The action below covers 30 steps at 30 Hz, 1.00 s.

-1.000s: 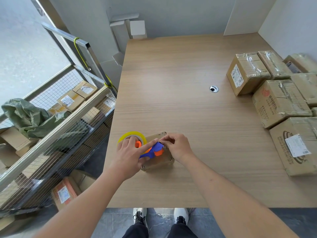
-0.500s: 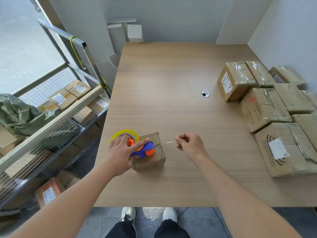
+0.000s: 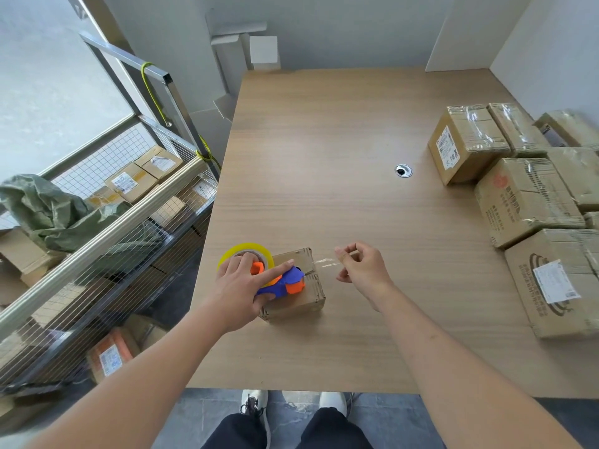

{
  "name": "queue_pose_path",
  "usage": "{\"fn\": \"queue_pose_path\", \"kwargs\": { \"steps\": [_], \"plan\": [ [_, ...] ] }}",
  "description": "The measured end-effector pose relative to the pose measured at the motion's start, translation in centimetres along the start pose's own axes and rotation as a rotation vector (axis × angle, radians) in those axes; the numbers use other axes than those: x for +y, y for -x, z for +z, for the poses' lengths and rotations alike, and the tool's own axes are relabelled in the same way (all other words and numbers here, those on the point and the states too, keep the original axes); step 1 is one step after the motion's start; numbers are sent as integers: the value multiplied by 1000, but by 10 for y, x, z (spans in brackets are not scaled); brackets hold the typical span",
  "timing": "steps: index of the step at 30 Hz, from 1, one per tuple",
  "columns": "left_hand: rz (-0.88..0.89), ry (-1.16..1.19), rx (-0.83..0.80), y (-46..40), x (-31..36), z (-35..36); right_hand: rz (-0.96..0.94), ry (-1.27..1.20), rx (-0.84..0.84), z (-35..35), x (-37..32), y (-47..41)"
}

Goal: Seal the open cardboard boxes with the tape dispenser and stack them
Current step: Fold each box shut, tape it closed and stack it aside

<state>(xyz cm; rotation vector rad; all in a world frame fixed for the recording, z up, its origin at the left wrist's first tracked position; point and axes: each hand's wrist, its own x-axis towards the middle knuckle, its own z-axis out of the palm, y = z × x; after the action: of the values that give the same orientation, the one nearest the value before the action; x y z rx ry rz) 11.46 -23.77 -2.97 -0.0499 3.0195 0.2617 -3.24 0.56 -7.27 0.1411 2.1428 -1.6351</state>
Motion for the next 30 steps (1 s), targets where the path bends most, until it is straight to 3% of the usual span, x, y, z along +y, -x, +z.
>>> {"fn": "queue_pose_path", "kwargs": {
  "steps": [19, 28, 30],
  "plan": [
    [41, -55, 36, -1, -4, 8, 238, -21, -97, 38, 42, -14],
    [54, -53, 29, -1, -6, 9, 226, 31, -86, 58, 47, 6],
    [60, -59, 32, -1, -6, 8, 118, 61, -64, 58, 42, 3]
  ]
}}
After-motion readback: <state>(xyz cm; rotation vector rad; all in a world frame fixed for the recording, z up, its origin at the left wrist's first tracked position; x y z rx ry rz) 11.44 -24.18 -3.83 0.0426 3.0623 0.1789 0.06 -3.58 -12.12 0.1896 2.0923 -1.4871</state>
